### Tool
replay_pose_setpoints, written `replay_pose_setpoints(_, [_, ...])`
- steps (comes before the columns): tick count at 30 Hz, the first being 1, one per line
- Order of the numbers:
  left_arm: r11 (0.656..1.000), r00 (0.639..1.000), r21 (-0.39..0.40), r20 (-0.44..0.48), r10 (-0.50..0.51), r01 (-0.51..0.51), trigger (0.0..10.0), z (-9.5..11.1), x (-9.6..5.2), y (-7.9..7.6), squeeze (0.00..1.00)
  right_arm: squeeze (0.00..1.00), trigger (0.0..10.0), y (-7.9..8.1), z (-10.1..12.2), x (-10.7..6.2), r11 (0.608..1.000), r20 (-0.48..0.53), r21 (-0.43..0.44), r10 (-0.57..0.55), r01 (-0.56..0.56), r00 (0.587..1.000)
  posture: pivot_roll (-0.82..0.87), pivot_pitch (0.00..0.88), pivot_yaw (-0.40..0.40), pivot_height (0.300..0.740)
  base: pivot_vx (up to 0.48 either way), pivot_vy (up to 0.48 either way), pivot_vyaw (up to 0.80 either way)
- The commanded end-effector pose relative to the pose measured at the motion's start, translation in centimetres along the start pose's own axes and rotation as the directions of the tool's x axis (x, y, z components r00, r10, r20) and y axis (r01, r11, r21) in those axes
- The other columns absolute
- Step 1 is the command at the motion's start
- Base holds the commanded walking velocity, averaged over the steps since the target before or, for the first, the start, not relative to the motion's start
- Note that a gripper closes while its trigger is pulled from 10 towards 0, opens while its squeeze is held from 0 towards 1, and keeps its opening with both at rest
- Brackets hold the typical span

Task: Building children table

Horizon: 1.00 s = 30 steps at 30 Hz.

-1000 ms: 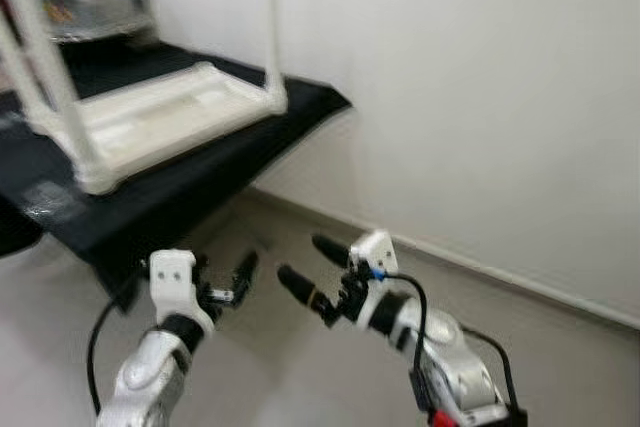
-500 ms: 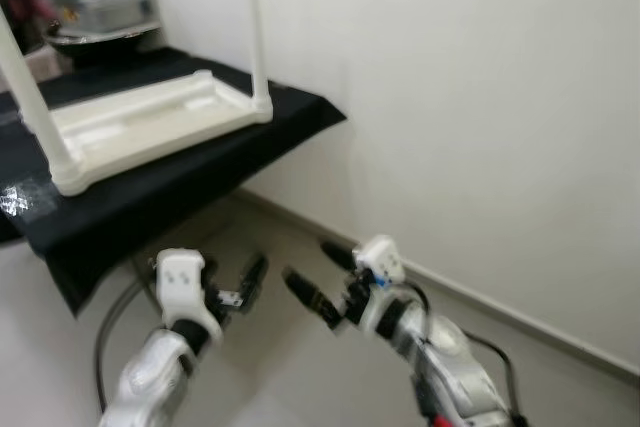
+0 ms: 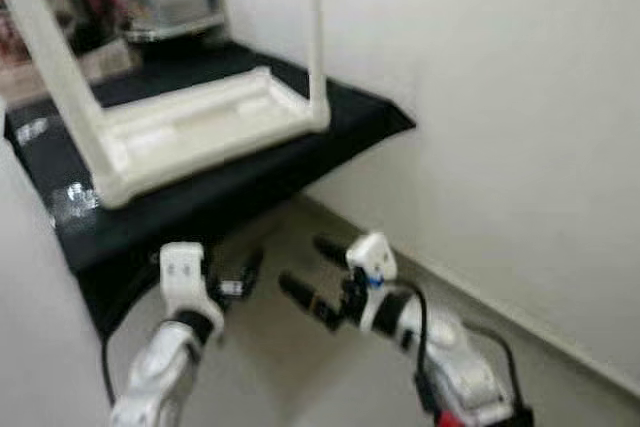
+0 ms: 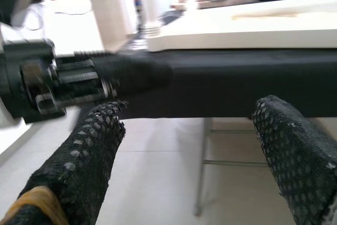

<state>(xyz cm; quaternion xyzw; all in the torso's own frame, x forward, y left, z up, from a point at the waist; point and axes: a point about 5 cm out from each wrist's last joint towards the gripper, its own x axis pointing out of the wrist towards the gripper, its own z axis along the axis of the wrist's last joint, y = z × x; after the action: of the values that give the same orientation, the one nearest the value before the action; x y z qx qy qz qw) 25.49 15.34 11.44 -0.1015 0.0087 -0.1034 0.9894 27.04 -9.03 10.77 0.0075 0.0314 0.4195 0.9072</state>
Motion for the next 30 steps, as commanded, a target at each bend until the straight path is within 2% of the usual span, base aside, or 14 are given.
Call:
replay_pose_setpoints(1, [1.0,1.0,0.001,0.006,-0.02,0.02,10.0,0.1,0.2,-0.6,0.0,0.0,10.0,-0.1,0.1,-0.2,1.0,0.006,-0.017,0.012,-0.012,1.0,0.01,0.0,0.012,0.74,0.48,0.0,0.8])
replay_pose_setpoints(4, [1.0,1.0,-0.001,0.013,-0.024,0.024,10.0,0.2,0.4,-0.7,0.0,0.0,10.0,0.1,0.4,-0.2,0.999,0.017,-0.043,0.026,-0.025,1.0,0.0,0.0,0.01,0.74,0.48,0.0,0.66])
replay_pose_setpoints(10, [0.999,0.999,-0.003,0.023,-0.031,0.032,10.0,0.4,0.6,-1.0,0.0,0.0,10.0,0.0,0.8,-0.3,0.998,0.029,-0.049,0.04,-0.039,0.999,0.0,0.0,0.009,0.74,0.48,0.0,0.0])
replay_pose_setpoints(14, [0.999,0.999,-0.004,0.028,-0.034,0.035,10.0,0.6,0.7,-1.0,0.0,0.0,10.0,0.5,1.2,-0.6,0.994,0.057,-0.051,0.099,-0.096,0.993,0.0,0.0,0.012,0.74,0.48,0.0,0.0])
replay_pose_setpoints(19, [0.999,0.999,-0.005,0.032,-0.037,0.037,10.0,0.8,0.8,-1.1,0.0,0.0,10.0,1.0,1.5,-1.0,0.975,0.02,-0.104,0.198,-0.195,0.98,0.0,0.0,0.015,0.74,0.48,0.0,0.0])
replay_pose_setpoints(23, [0.999,0.999,-0.006,0.031,-0.035,0.035,10.0,0.8,0.8,-1.1,0.0,0.0,10.0,0.9,2.0,-0.9,0.93,-0.091,-0.243,0.26,-0.275,0.961,0.0,0.0,0.017,0.74,0.48,0.0,0.0])
replay_pose_setpoints(25, [0.999,0.999,-0.006,0.031,-0.033,0.033,10.0,0.8,0.7,-1.1,0.0,0.0,10.0,0.8,2.3,-0.9,0.923,-0.099,-0.261,0.267,-0.283,0.959,0.0,0.0,0.017,0.74,0.48,0.0,0.0])
replay_pose_setpoints(27, [1.0,1.0,-0.005,0.023,-0.011,0.012,10.0,0.7,0.7,-1.0,0.0,0.0,10.0,1.0,2.7,-0.9,0.869,-0.168,-0.329,0.331,-0.369,0.929,0.0,0.0,0.02,0.74,0.48,0.0,0.0])
replay_pose_setpoints(29, [0.999,0.999,0.003,0.013,0.032,-0.032,10.0,0.6,0.5,-0.6,0.0,0.0,10.0,1.3,2.6,-1.2,0.794,-0.285,-0.361,0.405,-0.488,0.869,0.01,0.0,0.023,0.74,0.315,0.0,0.0])
replay_pose_setpoints(30, [0.999,0.999,0.003,0.013,0.032,-0.032,10.0,0.6,0.5,-0.6,0.0,0.0,10.0,1.3,2.6,-1.2,0.794,-0.285,-0.361,0.405,-0.488,0.869,0.01,0.0,0.023,0.74,0.315,0.0,0.0])
